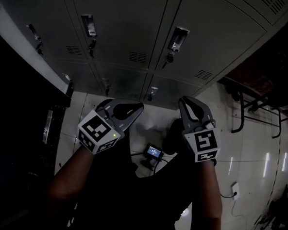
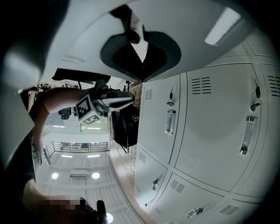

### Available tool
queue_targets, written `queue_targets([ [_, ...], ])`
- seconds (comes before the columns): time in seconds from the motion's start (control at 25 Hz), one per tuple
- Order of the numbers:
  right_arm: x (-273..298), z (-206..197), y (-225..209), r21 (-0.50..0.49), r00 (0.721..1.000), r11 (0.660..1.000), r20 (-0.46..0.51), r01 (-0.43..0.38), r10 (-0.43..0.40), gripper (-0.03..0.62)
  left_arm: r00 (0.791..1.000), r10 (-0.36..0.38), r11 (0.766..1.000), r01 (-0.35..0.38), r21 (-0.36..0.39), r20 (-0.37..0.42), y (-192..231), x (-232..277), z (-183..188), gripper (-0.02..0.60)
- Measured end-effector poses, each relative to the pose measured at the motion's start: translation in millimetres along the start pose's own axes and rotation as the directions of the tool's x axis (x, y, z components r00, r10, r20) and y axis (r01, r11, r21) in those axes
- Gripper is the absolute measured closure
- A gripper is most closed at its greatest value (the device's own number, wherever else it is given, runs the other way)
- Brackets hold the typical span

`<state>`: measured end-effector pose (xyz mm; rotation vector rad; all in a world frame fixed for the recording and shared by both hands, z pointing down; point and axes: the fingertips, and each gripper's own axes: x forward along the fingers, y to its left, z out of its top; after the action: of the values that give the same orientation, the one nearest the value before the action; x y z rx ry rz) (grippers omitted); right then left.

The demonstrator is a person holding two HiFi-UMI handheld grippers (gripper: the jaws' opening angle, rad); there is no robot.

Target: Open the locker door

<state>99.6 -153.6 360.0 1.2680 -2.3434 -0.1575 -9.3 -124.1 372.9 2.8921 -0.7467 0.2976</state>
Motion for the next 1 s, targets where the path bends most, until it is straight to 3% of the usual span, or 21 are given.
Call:
queue_targets([
  [0.08,16.3,-0.7,-5.6,-0.173,0.994,0.983,-0.074,0.061,-0.074,0.552,1.000,-0.001,1.000,0.001,-0.002,0.001,-0.5,0.5,-0.1,0.569],
  [0.16,32.9,3.1,-11.3,-0.335,0.982,0.936,-0.116,0.104,-0.151,0.532,1.000,-0.001,1.000,0.001,-0.002,0.001,-0.4,0.6,0.0,0.569],
  [0.32,66.0,18.7,-16.9,-0.535,0.963,0.836,-0.141,0.119,-0.227,0.487,1.000,0.000,1.000,0.000,-0.005,0.006,-0.4,-0.3,0.5,0.569],
  [0.4,83.0,22.6,-19.1,-0.649,0.950,0.754,-0.157,0.105,-0.268,0.479,1.000,0.000,1.000,0.000,-0.007,0.010,-0.2,-1.2,1.3,0.569],
  [0.52,104.5,20.2,-29.1,-0.806,0.916,0.583,-0.156,0.098,-0.369,0.480,1.000,-0.001,1.000,0.001,-0.010,0.015,-0.1,-1.5,1.7,0.569],
  [0.6,114.8,17.6,-37.5,-0.847,0.896,0.521,-0.148,0.103,-0.418,0.482,1.000,-0.002,1.000,0.002,-0.012,0.018,0.2,-1.7,1.8,0.569],
  [0.8,131.1,17.6,-44.9,-0.862,0.886,0.494,-0.139,0.111,-0.441,0.504,1.000,-0.008,1.000,0.008,-0.011,0.019,-0.3,-1.4,1.7,0.569],
  [1.0,133.0,23.9,-46.9,-0.864,0.888,0.487,-0.119,0.128,-0.445,0.569,1.000,-0.005,1.000,0.005,-0.010,0.014,0.2,-0.5,0.9,0.569],
])
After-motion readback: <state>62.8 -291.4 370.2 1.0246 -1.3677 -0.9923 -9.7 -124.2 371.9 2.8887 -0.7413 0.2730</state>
